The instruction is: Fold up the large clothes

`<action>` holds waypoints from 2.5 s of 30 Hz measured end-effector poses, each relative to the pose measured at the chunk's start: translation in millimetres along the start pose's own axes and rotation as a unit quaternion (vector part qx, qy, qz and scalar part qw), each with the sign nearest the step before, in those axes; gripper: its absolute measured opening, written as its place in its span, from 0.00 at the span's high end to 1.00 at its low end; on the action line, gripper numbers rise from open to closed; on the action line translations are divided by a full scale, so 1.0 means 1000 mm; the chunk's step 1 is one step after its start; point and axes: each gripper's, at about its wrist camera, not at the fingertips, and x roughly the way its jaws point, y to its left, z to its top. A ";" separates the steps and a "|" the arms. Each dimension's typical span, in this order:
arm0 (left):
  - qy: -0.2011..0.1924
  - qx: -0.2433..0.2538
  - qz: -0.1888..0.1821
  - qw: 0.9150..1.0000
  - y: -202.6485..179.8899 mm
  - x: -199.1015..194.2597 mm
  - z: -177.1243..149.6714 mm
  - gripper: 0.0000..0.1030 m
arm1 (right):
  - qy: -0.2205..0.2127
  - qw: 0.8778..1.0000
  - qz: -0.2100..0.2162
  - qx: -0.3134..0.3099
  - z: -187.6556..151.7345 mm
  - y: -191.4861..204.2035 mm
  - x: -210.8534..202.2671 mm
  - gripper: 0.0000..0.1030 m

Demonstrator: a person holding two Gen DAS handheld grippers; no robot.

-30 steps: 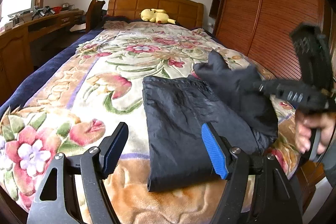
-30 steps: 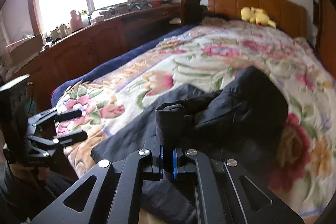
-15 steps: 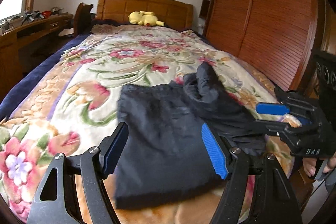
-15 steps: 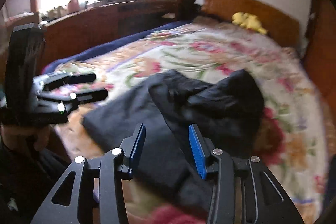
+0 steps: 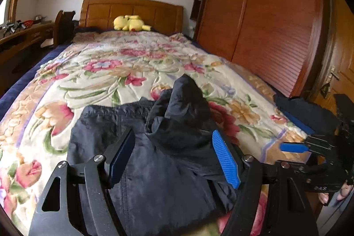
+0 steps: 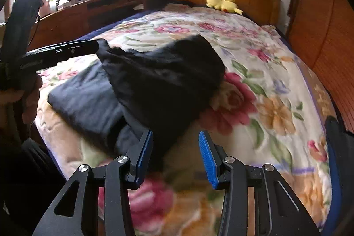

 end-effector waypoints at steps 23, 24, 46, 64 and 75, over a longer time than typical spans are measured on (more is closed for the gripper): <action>-0.036 0.010 -0.027 0.999 0.005 -0.046 -0.001 0.93 | -0.011 0.999 0.034 0.014 0.000 0.003 0.010 0.56; -0.045 0.012 -0.021 0.999 0.011 -0.058 -0.003 0.94 | -0.018 0.999 0.038 0.014 0.004 0.005 0.010 0.56; 0.072 0.013 0.096 0.993 0.090 -0.066 -0.090 0.94 | -0.004 0.991 0.124 -0.044 0.017 0.088 0.085 0.56; 0.065 -0.010 0.106 0.992 0.087 -0.068 -0.093 0.94 | 0.026 0.990 0.134 -0.036 -0.009 0.070 0.062 0.53; 0.046 -0.014 0.125 0.991 0.082 -0.094 -0.100 0.58 | -0.007 0.990 0.139 -0.038 0.017 0.034 0.052 0.53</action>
